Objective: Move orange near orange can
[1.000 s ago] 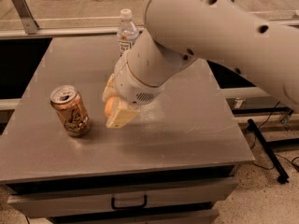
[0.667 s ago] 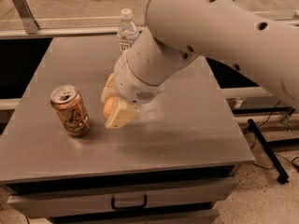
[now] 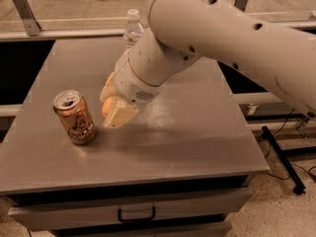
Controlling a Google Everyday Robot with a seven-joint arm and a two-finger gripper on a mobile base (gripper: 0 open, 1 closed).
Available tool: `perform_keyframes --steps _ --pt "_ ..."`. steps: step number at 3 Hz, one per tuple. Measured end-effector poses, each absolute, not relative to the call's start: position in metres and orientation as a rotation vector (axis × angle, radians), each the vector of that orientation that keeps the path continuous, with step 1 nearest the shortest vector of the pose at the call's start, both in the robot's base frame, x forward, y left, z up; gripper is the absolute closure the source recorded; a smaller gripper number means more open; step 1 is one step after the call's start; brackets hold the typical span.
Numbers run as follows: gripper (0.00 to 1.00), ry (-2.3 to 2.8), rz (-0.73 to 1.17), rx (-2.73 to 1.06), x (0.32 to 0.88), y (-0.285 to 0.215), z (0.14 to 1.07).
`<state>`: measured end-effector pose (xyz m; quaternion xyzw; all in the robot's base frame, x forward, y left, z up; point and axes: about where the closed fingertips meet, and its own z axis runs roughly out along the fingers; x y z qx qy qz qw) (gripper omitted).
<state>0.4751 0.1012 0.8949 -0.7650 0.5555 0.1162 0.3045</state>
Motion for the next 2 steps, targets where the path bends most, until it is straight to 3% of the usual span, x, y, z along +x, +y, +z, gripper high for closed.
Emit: perform_keyframes --steps 2 --pt "1.00 1.540 0.409 -1.970 0.493 0.110 0.865"
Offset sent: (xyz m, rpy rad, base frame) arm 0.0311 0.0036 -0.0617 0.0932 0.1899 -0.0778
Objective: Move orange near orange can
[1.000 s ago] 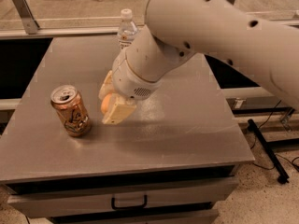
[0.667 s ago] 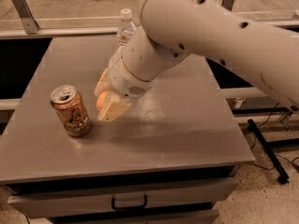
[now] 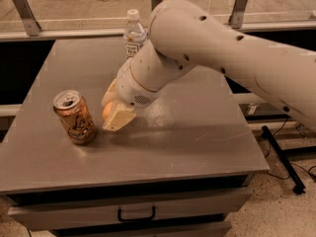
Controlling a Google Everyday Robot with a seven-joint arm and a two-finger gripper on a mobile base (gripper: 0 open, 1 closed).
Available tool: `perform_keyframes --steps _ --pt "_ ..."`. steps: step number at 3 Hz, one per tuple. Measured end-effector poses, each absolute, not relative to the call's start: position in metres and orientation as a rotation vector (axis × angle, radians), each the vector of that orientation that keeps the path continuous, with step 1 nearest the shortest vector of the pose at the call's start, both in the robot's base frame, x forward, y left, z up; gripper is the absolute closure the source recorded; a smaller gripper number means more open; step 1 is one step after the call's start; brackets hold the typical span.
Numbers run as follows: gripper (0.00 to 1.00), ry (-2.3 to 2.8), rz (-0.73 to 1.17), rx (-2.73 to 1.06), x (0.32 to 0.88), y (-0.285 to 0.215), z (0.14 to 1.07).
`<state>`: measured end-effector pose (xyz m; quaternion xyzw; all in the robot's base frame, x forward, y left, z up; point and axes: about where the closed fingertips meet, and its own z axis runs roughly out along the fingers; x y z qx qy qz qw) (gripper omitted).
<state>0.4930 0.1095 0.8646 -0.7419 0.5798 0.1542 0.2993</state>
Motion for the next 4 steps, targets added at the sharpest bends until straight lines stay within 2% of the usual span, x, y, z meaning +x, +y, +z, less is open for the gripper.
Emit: perform_keyframes --steps 1,2,4 --pt "1.00 1.507 0.476 -1.948 0.495 0.117 0.856" --pt "0.82 1.351 0.491 -2.042 0.491 0.132 0.856" --pt "0.35 1.312 0.479 -2.067 0.488 0.134 0.857"
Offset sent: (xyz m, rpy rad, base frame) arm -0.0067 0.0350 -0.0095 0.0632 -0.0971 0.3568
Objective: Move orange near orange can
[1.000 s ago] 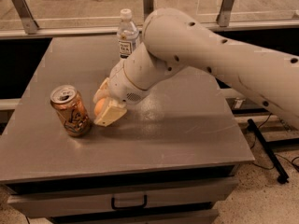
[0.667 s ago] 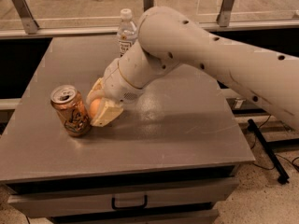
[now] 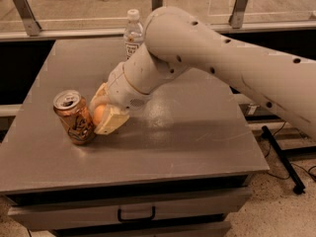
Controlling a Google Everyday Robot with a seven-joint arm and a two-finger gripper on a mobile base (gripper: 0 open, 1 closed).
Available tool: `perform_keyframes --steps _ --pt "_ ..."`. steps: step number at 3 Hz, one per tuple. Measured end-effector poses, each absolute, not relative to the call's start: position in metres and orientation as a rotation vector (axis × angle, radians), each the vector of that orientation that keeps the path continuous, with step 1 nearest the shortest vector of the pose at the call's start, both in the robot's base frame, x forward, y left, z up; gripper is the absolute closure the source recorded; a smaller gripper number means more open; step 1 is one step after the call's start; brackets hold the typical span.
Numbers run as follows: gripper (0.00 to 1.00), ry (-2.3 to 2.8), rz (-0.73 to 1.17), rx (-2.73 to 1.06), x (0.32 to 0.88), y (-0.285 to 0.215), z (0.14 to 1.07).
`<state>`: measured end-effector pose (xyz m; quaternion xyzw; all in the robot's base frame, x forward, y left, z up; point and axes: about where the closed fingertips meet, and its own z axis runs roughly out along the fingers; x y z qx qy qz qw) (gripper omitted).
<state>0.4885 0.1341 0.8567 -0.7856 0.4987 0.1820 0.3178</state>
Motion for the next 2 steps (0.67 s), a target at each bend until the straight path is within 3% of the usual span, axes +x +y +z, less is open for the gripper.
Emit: perform_keyframes --steps 1,2 --pt "0.13 1.309 0.479 -2.070 0.4872 0.1355 0.8570" --pt "0.00 1.306 0.478 -2.073 0.4859 0.1366 0.8576"
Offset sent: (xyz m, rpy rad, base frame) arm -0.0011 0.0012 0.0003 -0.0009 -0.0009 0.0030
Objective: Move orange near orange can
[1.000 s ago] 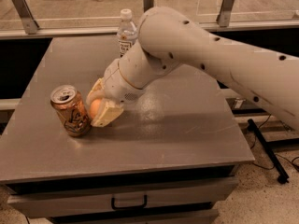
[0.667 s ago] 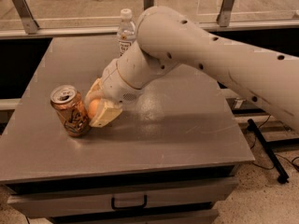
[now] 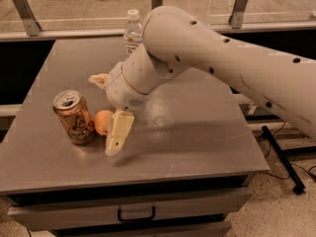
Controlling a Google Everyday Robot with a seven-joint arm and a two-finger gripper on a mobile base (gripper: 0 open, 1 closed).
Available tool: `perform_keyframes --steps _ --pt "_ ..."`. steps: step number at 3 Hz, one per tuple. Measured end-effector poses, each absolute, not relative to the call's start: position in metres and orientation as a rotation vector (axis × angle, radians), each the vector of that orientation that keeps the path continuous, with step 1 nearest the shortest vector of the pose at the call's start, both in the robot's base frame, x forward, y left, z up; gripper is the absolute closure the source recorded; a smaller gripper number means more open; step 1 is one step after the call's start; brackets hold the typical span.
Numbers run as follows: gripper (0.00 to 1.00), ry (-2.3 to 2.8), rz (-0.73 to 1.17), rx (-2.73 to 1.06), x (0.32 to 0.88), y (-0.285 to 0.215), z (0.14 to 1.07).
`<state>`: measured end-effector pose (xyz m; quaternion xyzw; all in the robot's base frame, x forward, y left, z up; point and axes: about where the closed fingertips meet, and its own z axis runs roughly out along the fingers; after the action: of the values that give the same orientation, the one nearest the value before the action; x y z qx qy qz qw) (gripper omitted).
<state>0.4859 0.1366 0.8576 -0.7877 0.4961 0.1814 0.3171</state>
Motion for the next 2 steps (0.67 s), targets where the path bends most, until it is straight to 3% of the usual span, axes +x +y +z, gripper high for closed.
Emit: perform_keyframes --steps 2 --pt "0.00 1.326 0.440 -2.058 0.492 0.122 0.877"
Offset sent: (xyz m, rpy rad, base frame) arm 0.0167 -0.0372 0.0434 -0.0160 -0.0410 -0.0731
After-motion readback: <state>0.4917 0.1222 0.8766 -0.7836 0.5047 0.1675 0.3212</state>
